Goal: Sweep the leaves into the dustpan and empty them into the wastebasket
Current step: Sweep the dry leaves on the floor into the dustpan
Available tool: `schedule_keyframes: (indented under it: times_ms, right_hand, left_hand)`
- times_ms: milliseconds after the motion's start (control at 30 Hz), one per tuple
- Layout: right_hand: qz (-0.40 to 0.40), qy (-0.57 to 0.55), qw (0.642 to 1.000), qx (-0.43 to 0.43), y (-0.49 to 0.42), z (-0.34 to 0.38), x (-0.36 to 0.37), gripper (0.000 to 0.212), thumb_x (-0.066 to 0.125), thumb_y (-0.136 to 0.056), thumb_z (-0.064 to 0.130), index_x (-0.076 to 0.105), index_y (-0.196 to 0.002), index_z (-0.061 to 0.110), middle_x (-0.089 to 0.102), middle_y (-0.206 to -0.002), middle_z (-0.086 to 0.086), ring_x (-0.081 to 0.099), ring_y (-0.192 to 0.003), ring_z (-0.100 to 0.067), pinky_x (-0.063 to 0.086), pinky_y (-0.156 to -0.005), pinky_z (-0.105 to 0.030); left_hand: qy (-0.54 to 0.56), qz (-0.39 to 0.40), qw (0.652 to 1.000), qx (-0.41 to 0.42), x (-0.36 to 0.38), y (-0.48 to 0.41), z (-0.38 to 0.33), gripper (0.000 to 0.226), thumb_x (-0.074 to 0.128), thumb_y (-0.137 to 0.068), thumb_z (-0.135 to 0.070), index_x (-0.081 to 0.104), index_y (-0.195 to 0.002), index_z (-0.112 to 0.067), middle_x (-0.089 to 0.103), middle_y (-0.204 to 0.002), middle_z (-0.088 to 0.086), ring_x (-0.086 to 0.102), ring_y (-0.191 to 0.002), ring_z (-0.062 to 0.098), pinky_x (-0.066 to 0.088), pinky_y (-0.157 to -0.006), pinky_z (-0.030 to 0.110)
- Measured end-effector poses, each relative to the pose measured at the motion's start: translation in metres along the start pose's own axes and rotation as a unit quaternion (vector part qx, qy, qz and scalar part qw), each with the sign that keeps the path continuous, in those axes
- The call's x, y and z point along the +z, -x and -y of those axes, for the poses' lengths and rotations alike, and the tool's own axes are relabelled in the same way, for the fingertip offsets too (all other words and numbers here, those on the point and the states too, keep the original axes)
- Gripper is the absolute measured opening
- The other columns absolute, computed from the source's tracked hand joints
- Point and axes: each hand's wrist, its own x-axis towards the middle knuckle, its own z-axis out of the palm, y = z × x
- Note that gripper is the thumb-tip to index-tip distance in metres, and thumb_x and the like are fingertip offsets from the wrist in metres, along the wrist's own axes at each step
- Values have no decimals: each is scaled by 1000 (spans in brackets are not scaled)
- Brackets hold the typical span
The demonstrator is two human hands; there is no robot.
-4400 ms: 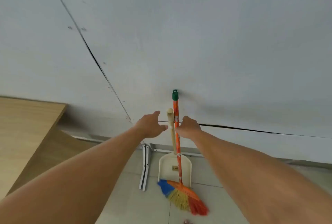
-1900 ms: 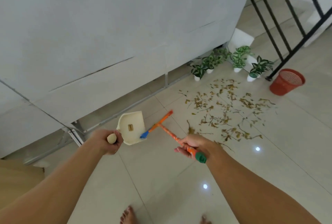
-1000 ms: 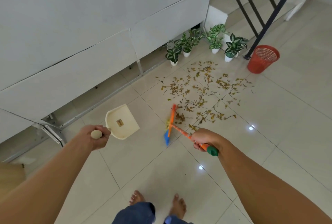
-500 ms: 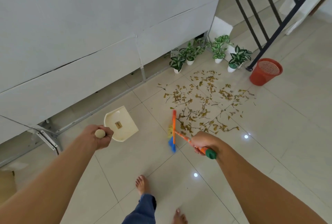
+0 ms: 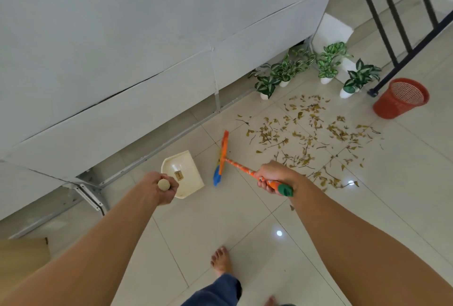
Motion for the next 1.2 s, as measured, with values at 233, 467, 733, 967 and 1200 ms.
schedule_keyframes:
  times_ms: [233, 467, 733, 967, 1200]
  right_hand:
    - [-38, 22, 998, 43, 7, 9, -35, 21, 45, -103, 21, 57, -109, 5, 39, -53, -2, 35, -24, -4, 30, -26, -13]
    - [10, 20, 1000, 8, -29, 63, -74, 12, 46, -101, 13, 55, -98, 8, 46, -62, -2, 41, -40, -5, 36, -30, -15]
    - [40, -71, 997, 3, -90, 114, -143, 23, 34, -101, 8, 56, -94, 14, 43, -65, -2, 38, -46, -5, 35, -29, -14]
    - [66, -50, 997, 4, -70, 116, -206, 15, 44, -102, 12, 52, -90, 10, 43, -63, -2, 44, -28, -3, 35, -27, -13]
    - [87, -98, 991, 8, -135, 159, -217, 15, 41, -102, 13, 56, -100, 9, 44, -65, 0, 40, -38, -2, 34, -31, -12]
  left_hand:
    - [-52, -33, 998, -31, 35, -77, -7, 20, 40, -96, 5, 45, -79, -5, 42, -68, 5, 36, -29, 10, 33, -28, 12]
    - [-54, -27, 998, -28, 88, -81, -3, 24, 41, -98, 2, 44, -75, -6, 41, -59, 3, 33, -26, 9, 33, -29, 12]
    - [-56, -14, 998, -30, 152, -84, 33, 21, 37, -101, 1, 48, -84, -4, 45, -38, 10, 33, -30, 6, 32, -28, 13]
    - [-3, -15, 999, -44, 210, -93, 54, 15, 43, -99, 2, 46, -87, -6, 44, -46, 7, 35, -41, 6, 34, -29, 13]
    - [7, -23, 998, -55, 235, -99, 75, 16, 45, -98, 2, 46, -84, -5, 43, -51, 5, 36, -44, 5, 35, -31, 14]
